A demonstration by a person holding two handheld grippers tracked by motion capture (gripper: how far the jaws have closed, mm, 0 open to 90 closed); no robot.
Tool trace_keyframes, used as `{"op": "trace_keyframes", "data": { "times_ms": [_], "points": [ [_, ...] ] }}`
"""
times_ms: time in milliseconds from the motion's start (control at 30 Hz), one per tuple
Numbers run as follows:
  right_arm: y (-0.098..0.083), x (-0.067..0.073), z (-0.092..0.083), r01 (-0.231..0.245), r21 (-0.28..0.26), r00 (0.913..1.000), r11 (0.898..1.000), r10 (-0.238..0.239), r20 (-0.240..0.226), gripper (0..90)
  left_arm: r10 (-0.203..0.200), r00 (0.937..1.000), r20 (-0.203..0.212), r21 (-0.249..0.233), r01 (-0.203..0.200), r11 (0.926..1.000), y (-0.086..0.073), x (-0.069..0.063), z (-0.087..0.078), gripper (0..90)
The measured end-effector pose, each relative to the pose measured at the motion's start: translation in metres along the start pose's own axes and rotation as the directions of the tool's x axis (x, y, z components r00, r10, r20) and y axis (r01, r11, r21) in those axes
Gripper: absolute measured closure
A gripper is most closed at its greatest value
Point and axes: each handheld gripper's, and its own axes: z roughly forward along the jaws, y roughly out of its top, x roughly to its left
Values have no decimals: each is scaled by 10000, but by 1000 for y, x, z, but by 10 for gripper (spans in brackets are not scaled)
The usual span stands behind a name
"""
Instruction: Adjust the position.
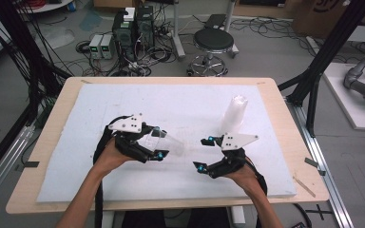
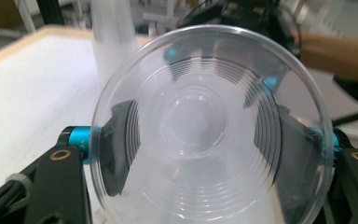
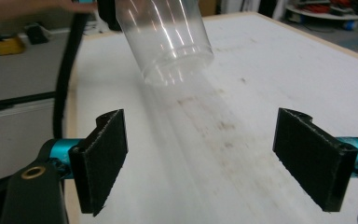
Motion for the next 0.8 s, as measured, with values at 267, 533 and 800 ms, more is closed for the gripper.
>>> {"op": "trace_keyframes", "data": {
  "times_ms": [267,533,800],
  "points": [
    [-30,0,-11,-677,448,9892,9967,612,1333,174,374,9993,-34,2343,-356,9715,13,16,11,307],
    [-51,-7,-21,-1403,418,9588,9892,1252,2551,174,536,9986,-24,4073,-480,9120,19,30,19,307],
    [-61,-13,-26,-1706,190,9324,9851,1552,3263,174,583,9980,-247,5339,-361,8448,24,41,23,308]
  ]
}}
